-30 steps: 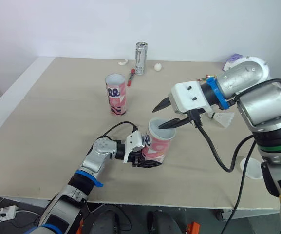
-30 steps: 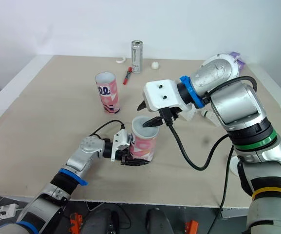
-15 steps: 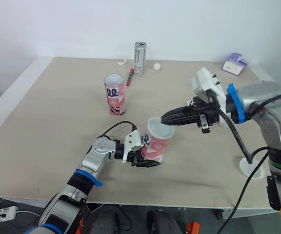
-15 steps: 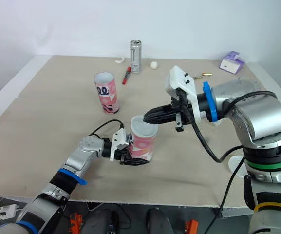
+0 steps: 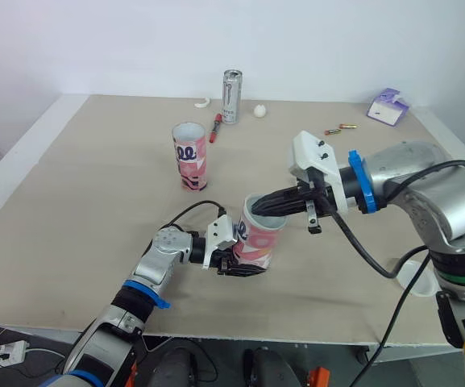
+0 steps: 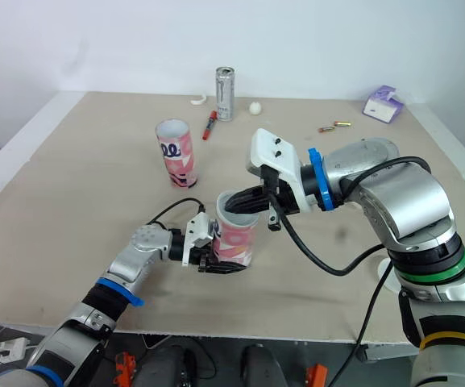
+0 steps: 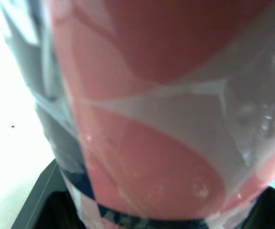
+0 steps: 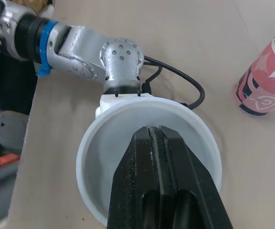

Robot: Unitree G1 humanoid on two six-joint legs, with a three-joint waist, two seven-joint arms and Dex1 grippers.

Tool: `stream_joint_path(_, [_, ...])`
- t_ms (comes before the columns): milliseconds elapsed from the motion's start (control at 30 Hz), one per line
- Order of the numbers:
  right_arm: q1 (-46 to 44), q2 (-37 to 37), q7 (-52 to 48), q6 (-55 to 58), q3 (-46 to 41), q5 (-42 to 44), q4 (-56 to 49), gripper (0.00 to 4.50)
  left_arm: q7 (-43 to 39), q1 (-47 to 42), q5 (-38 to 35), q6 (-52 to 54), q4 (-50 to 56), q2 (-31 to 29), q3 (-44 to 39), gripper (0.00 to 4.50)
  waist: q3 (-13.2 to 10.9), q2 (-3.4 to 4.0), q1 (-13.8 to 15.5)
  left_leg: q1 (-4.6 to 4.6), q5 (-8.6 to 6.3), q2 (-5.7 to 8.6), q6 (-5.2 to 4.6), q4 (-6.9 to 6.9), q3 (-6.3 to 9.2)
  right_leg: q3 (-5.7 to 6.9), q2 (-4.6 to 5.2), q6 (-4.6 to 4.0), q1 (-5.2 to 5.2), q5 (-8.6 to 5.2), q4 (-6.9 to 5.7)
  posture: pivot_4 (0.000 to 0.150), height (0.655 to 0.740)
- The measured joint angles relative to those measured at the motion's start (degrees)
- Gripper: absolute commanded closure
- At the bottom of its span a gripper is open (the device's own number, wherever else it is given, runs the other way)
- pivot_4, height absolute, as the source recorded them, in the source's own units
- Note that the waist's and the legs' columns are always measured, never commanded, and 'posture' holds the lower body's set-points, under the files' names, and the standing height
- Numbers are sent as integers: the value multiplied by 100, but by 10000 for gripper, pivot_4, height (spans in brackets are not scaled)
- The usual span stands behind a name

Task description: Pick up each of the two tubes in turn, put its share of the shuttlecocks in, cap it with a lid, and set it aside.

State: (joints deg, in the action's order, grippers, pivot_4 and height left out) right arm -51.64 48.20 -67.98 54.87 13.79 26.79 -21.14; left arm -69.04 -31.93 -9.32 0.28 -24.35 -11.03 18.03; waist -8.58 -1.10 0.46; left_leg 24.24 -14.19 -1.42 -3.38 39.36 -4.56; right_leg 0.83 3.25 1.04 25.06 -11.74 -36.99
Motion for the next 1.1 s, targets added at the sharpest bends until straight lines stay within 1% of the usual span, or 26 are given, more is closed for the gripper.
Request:
stream_joint_path(367, [-130, 42, -50, -279, 477, -407, 13, 44253, 48, 21, -2, -1, -55, -7, -17, 14881, 36, -13, -1, -12, 0, -18, 1, 0, 0, 28, 5, 0, -4, -2, 1, 1500, 7400])
stream_joint_path(533, [-198, 26, -62, -308, 619, -533, 54, 44253, 98, 48, 0, -7, -84, -21, -18, 14881, 54, -8, -1, -44, -3, -36, 6, -2, 7, 106, 38, -8, -7, -5, 3, 1500, 7400])
stream_joint_path(667, [-114, -47, -63, -286, 511, -442, 117, 44253, 112, 67, 3, -42, -83, -25, -17, 14881, 58, -5, -1, -50, -5, -37, 9, -4, 4, 146, 69, -8, -12, -6, 3, 1500, 7400])
stream_joint_path(733, [-55, -126, -64, -159, 315, -273, 222, 44253, 115, 68, 3, -53, -77, -26, -18, 14881, 57, -6, 0, -48, -5, -37, 9, -4, 3, 154, 75, -8, -11, -5, 3, 1500, 7400])
stream_joint_path(767, [36, -204, -59, -45, 82, -58, 383, 44253, 117, 68, 7, -75, -55, -25, -4, 14881, 56, -6, 1, -42, -5, -35, 8, -4, 2, 160, 83, -10, -10, -3, 3, 1500, 7400])
stream_joint_path(833, [135, -254, -11, 62, -185, 142, 540, 44253, 117, 68, 8, -129, -31, -25, 7, 14881, 54, -2, 5, -16, -4, -33, 8, -4, 0, 161, 89, -14, -7, 2, 3, 1500, 7400])
stream_joint_path(900, [160, -281, 81, 191, -544, 349, 671, 44253, 113, 70, 8, -158, -22, -27, 9, 14881, 48, 6, 10, 2, -3, -27, 8, -3, -3, 163, 94, -44, 6, 23, 3, 1500, 7400])
stream_joint_path(933, [167, -287, 120, 255, -752, 470, 718, 44253, 114, 69, 8, -165, -21, -27, 11, 14881, 48, 7, 16, 5, -3, -24, 8, -3, -2, 166, 96, -43, 7, 21, 4, 1500, 7400])
stream_joint_path(967, [213, -296, 288, 339, -1341, 731, 791, 44253, 116, 68, 8, -176, -3, -21, 30, 14881, 46, 5, 25, 13, -3, -22, 8, -4, 2, 174, 100, -41, 7, 19, 8, 1500, 7400])
stream_joint_path(1033, [330, -260, 491, 341, -2009, 897, 810, 44253, 115, 69, 8, -184, 19, -20, 44, 14881, 47, 3, 26, 17, -6, -21, 8, -6, 8, 186, 101, -38, 0, 18, 26, 1500, 7400])
stream_joint_path(1067, [690, -246, 691, 298, -2505, 968, 775, 44253, 120, 73, 8, -218, 23, -11, 57, 14881, 47, -6, 31, 17, -9, -21, 9, -6, 17, 199, 102, -36, -8, 17, 36, 1500, 7400])
stream_joint_path(1100, [945, -247, 791, 244, -2730, 988, 759, 44253, 124, 75, 10, -236, 22, -8, 64, 14881, 47, -10, 33, 18, -9, -22, 9, -7, 21, 204, 102, -35, -14, 17, 43, 1500, 7400])
